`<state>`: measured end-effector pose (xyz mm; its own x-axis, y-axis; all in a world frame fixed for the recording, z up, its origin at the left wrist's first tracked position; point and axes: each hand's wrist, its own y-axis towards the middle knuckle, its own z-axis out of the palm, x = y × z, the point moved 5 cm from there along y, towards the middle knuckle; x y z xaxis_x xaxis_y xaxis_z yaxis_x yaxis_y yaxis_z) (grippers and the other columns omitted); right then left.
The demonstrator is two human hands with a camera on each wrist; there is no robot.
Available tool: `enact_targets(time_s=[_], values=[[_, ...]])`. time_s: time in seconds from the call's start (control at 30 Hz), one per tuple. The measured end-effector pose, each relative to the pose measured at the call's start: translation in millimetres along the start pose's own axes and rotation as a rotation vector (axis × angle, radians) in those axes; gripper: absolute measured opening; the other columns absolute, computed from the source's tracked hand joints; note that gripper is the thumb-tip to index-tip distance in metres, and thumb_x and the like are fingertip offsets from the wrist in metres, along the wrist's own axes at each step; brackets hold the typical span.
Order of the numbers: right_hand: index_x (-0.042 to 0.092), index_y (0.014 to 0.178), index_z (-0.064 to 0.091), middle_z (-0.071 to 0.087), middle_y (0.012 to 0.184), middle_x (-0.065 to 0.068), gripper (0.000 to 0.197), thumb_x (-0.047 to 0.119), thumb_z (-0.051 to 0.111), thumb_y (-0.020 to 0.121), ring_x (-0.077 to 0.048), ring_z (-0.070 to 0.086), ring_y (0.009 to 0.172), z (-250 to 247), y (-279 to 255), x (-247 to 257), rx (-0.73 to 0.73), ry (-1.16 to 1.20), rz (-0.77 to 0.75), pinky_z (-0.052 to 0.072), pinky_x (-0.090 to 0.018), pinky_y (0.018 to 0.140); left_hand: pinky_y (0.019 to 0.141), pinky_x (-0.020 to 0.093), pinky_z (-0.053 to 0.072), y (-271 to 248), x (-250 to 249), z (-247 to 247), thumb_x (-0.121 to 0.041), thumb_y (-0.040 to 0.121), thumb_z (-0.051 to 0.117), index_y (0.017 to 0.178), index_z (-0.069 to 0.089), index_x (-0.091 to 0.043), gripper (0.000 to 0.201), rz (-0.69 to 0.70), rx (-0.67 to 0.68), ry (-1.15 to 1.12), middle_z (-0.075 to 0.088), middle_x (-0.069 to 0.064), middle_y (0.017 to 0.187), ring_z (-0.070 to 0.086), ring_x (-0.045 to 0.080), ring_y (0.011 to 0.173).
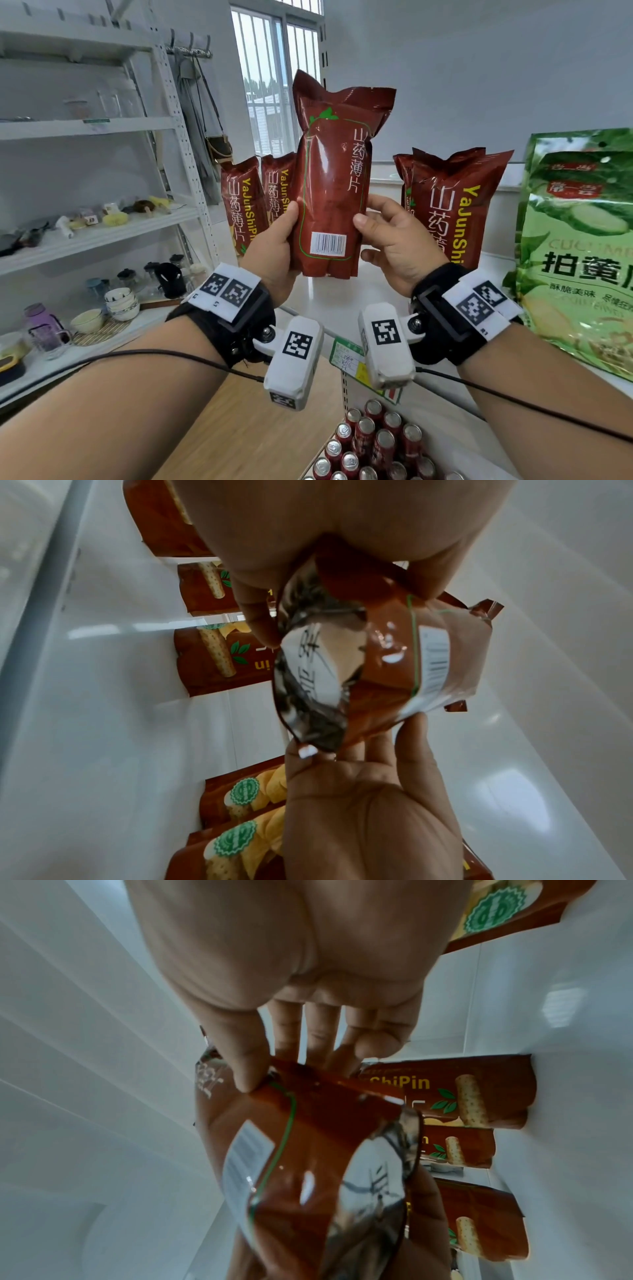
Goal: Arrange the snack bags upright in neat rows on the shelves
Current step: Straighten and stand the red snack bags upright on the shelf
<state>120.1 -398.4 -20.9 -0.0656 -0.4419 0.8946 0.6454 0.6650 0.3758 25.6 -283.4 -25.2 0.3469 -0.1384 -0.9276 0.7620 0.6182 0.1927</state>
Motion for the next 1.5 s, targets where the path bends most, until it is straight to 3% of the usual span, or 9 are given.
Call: enact_targets(time_s=[0.27, 0.4, 0.57, 0.73, 0.83, 1.07, 1.3, 1.4, 1.5], values=[[0.025, 0.110, 0.060, 0.061, 0.094, 0.003, 0.018, 0.020, 0.052, 0.094, -0.017, 0.054, 0.083, -5, 3, -2, -0.038, -0.028, -0.019, 0.037, -0.036, 0.073, 0.076, 0.040, 0.055, 1, 10, -3, -0.031, 0.097, 0.044, 0.112, 0.064, -0.016, 0.030, -0.036, 0.055, 0.154, 0.074, 0.006, 0.102, 0.070, 0.027, 0.092], [0.027, 0.109, 0.061, 0.063, 0.092, 0.001, 0.022, 0.014, 0.056, 0.091, -0.020, 0.057, 0.084, -6, 4, -5, -0.040, -0.083, -0.009, 0.040, -0.038, 0.074, 0.101, 0.050, 0.045, 2, -6, 5, -0.020, 0.100, 0.033, 0.135, 0.049, -0.010, 0.040, 0.014, 0.096, 0.137, 0.060, 0.017, 0.128, 0.057, 0.034, 0.118], [0.025, 0.104, 0.059, 0.062, 0.086, 0.006, 0.023, 0.010, 0.058, 0.087, -0.011, 0.053, 0.068, -5, 3, -8, -0.031, -0.179, 0.021, 0.037, -0.025, 0.059, 0.083, 0.037, 0.055, 3, -22, 9, -0.029, 0.098, 0.039, 0.118, 0.063, -0.015, 0.034, 0.103, 0.124, 0.119, 0.073, 0.003, 0.093, 0.068, 0.017, 0.088], [0.026, 0.106, 0.055, 0.067, 0.075, 0.015, 0.025, 0.008, 0.057, 0.089, -0.002, 0.056, 0.058, -3, 3, -2, -0.043, -0.130, -0.070, 0.038, -0.019, 0.052, 0.099, 0.046, 0.048, -1, -24, 8, -0.021, 0.099, 0.042, 0.132, 0.054, -0.009, 0.037, 0.137, 0.079, 0.103, 0.061, 0.018, 0.126, 0.060, 0.026, 0.107], [0.025, 0.103, 0.056, 0.068, 0.068, 0.018, 0.022, 0.008, 0.057, 0.090, 0.006, 0.058, 0.055, -2, 3, 6, -0.048, -0.040, -0.152, 0.041, -0.011, 0.047, 0.100, 0.054, 0.044, 0, -24, 8, -0.020, 0.099, 0.045, 0.122, 0.060, -0.008, 0.031, 0.137, 0.081, 0.066, 0.067, 0.014, 0.110, 0.062, 0.026, 0.098], [0.023, 0.091, 0.062, 0.061, 0.073, 0.008, 0.017, 0.010, 0.052, 0.094, -0.007, 0.048, 0.054, -8, 4, 1, -0.110, -0.102, -0.127, 0.038, -0.015, 0.046, 0.075, 0.037, 0.058, 5, -19, 2, -0.017, 0.097, 0.046, 0.103, 0.066, -0.011, 0.021, 0.135, 0.140, 0.007, 0.073, 0.003, 0.084, 0.069, 0.017, 0.078], [0.012, 0.106, 0.065, 0.061, 0.085, -0.004, 0.020, 0.010, 0.049, 0.095, -0.011, 0.046, 0.065, -7, 6, -6, -0.129, -0.081, -0.066, 0.037, -0.019, 0.052, 0.086, 0.046, 0.047, 6, -17, -1, -0.020, 0.098, 0.049, 0.096, 0.067, -0.012, 0.021, 0.108, 0.055, 0.007, 0.070, 0.004, 0.083, 0.059, 0.021, 0.080], [0.012, 0.109, 0.066, 0.062, 0.081, 0.000, 0.021, 0.011, 0.051, 0.094, -0.008, 0.048, 0.063, -6, 5, -4, -0.178, -0.131, -0.094, 0.039, -0.017, 0.050, 0.099, 0.054, 0.042, 1, -19, 6, -0.046, 0.094, 0.046, 0.126, 0.057, -0.002, 0.055, 0.073, 0.045, 0.010, 0.064, 0.018, 0.117, 0.058, 0.035, 0.104], [0.021, 0.096, 0.068, 0.063, 0.065, 0.014, 0.020, 0.009, 0.052, 0.093, 0.002, 0.050, 0.050, -8, 2, 1, -0.224, -0.140, -0.135, 0.037, -0.012, 0.045, 0.093, 0.049, 0.047, 1, -23, 8, -0.063, 0.078, 0.041, 0.123, 0.059, -0.013, 0.070, 0.134, 0.130, 0.046, 0.068, 0.005, 0.106, 0.062, 0.024, 0.100]])
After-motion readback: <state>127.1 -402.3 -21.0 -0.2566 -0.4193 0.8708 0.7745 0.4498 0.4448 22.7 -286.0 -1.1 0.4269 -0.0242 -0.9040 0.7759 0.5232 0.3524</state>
